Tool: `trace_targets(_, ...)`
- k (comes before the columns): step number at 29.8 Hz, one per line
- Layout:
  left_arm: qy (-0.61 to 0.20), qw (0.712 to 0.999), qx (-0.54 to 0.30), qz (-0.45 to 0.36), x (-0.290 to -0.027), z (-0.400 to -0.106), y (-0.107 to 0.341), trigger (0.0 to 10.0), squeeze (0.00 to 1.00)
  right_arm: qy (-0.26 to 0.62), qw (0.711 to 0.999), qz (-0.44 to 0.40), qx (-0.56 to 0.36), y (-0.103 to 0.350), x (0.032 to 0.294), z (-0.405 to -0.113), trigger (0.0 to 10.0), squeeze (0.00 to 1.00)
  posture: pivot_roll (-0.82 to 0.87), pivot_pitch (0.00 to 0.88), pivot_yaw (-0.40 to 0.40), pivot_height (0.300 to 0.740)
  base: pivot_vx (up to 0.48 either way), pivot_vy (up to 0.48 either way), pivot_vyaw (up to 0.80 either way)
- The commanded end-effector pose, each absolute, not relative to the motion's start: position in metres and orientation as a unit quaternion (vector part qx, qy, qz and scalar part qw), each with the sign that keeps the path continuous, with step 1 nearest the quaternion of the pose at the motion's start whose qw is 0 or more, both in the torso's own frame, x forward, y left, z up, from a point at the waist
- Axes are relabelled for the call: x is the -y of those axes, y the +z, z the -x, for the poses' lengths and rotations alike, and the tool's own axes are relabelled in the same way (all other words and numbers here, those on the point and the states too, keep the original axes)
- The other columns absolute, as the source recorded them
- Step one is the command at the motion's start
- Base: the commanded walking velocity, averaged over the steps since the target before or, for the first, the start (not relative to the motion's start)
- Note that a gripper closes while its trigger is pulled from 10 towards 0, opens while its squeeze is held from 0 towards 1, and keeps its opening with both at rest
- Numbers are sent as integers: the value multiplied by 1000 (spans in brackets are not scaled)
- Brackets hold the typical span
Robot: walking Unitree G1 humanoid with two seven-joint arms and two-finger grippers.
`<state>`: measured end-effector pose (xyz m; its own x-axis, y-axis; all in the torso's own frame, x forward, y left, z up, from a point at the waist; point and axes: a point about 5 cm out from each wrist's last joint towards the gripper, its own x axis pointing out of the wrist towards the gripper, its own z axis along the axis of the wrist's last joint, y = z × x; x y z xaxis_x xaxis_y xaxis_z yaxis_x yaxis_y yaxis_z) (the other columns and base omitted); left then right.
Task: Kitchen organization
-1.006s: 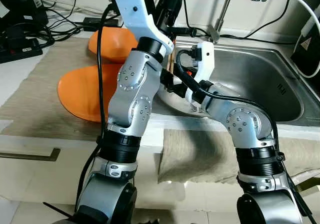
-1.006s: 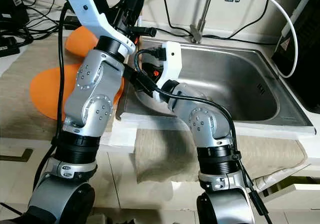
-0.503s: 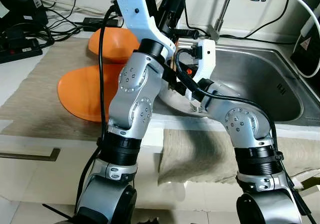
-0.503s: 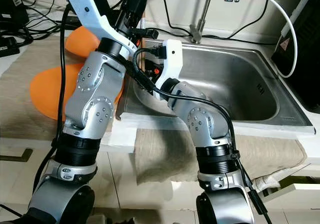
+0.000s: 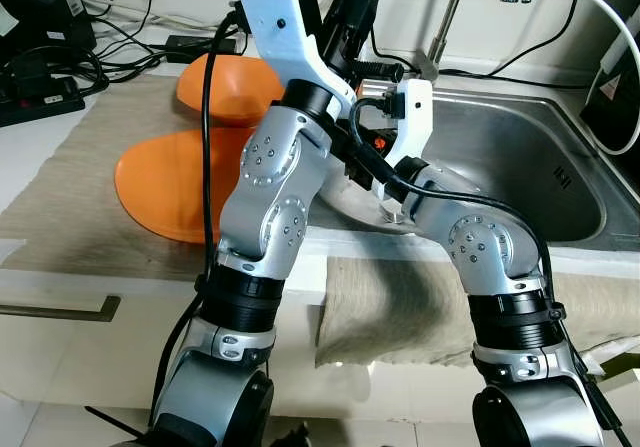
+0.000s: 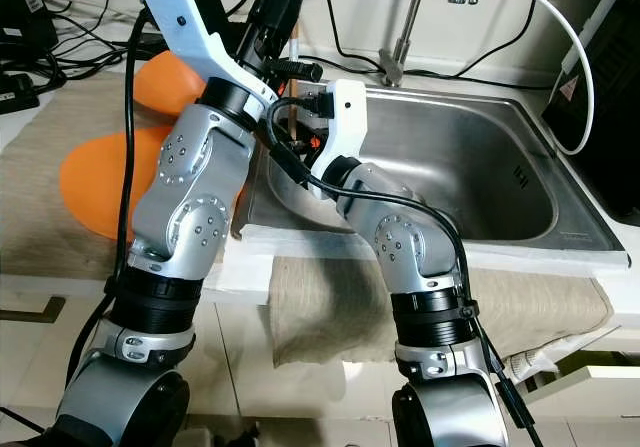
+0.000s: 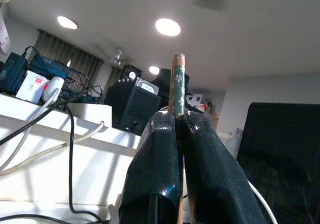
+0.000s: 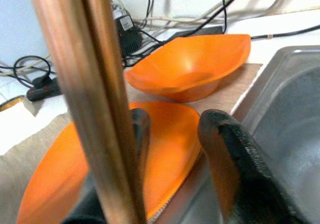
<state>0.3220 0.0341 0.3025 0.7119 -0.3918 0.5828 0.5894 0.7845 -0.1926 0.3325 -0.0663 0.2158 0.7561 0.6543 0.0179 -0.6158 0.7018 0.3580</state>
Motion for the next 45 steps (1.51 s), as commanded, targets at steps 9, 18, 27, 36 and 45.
trace_targets(9, -291, 909, 241, 175, -15, -319, 295, 10000, 0, 338, 925, -165, -52, 217, 67, -334, 0, 0, 10, 0, -69, 732, 0, 0, 0)
trace_targets(18, -290, 916, 230, 156, -14, -321, 292, 10000, 0, 338, 925, -167, -51, 216, 65, -334, 0, 0, 18, 0, -68, 732, 0, 0, 0)
trace_targets(27, -293, 918, 227, 143, -15, -323, 292, 10000, 0, 340, 924, -169, -49, 215, 64, -334, 0, 0, 23, 0, -64, 732, 0, 0, 0)
trace_targets(36, -295, 919, 224, 138, -15, -324, 292, 10000, 0, 340, 923, -172, -46, 214, 63, -334, 0, 0, 26, 0, -63, 732, 0, 0, 0)
trace_targets(45, -290, 922, 221, 133, -17, -326, 291, 10000, 1000, 339, 924, -171, -44, 214, 65, -333, 0, 0, 21, 0, -63, 732, 0, 0, 0)
